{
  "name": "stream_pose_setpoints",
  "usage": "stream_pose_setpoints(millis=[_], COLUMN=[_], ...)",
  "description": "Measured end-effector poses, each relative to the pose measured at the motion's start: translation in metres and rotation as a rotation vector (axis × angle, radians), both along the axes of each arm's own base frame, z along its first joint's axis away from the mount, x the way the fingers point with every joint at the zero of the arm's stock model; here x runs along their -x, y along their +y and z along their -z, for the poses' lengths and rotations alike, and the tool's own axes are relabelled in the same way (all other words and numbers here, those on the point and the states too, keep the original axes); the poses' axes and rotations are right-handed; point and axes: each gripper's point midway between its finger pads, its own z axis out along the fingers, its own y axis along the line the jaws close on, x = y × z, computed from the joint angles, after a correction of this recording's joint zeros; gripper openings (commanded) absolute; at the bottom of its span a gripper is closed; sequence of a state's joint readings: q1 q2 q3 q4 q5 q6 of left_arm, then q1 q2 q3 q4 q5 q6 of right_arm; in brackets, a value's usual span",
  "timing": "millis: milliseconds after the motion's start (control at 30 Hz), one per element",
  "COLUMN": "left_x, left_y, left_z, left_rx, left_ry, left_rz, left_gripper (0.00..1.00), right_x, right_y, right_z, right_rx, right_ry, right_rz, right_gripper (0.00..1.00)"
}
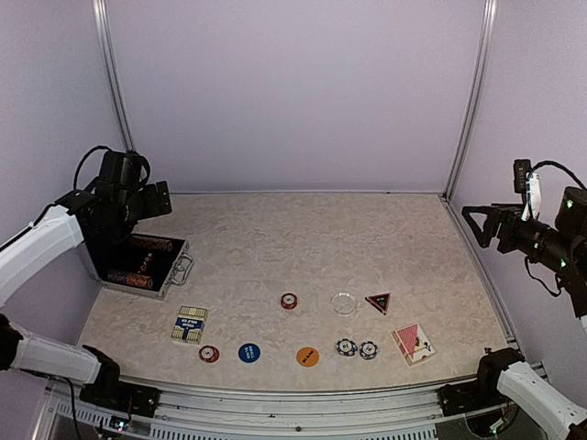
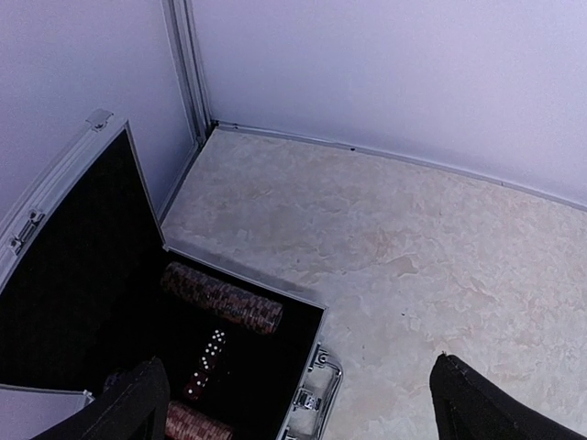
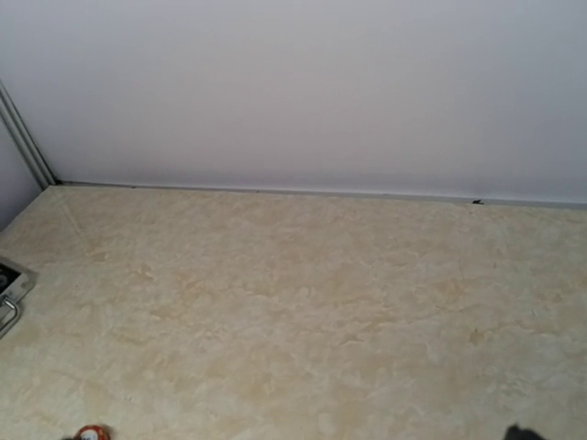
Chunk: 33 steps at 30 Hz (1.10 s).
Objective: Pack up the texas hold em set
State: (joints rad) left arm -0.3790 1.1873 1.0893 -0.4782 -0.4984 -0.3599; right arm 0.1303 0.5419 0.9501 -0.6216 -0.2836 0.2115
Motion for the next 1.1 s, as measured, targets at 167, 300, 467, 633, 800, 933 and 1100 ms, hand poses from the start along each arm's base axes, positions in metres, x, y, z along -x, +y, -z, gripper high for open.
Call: stream_pose_setpoints(millis=[167, 300, 467, 633, 800, 933, 1100], left_x=[-0.010, -0.019, -0.032, -0.040, -0.040, -0.040, -0.043], left_y=[-0.003, -0.005, -0.011, -0.015, -0.017, -0.019, -0.022], left_z=[0.020, 0.037, 0.068, 0.102, 0.126, 0.136, 0.156], left_rx=[-0.014, -0.034, -0.066, -0.094, -0.104, -0.098, -0.075], left_ry=[0.061, 0.109, 0.201, 0.300, 0.367, 0.390, 0.435], left_rz=[-0.015, -0.022, -0.021, -0.020, -0.018, -0.017, -0.011], left_gripper=[0.95, 0.95, 0.94, 0.94, 0.92, 0.88, 0.77], right_x=[0.000, 0.000, 0.000, -0.001, -0.003, -0.003, -0.004], right_y=[0.002, 0.004, 0.007, 0.010, 0.013, 0.015, 0.016], right_z=[-0.002, -0.001, 0.000, 0.001, 0.007, 0.009, 0.008], right_rx=[-0.003, -0.009, -0.020, -0.033, -0.044, -0.049, -0.050], right_ry=[-0.009, -0.009, -0.004, -0.009, 0.001, 0.003, 0.000], right_rz=[-0.010, -0.021, -0.037, -0.056, -0.072, -0.080, -0.085], right_gripper=[0.99, 0.99, 0.99, 0.99, 0.99, 0.99, 0.99])
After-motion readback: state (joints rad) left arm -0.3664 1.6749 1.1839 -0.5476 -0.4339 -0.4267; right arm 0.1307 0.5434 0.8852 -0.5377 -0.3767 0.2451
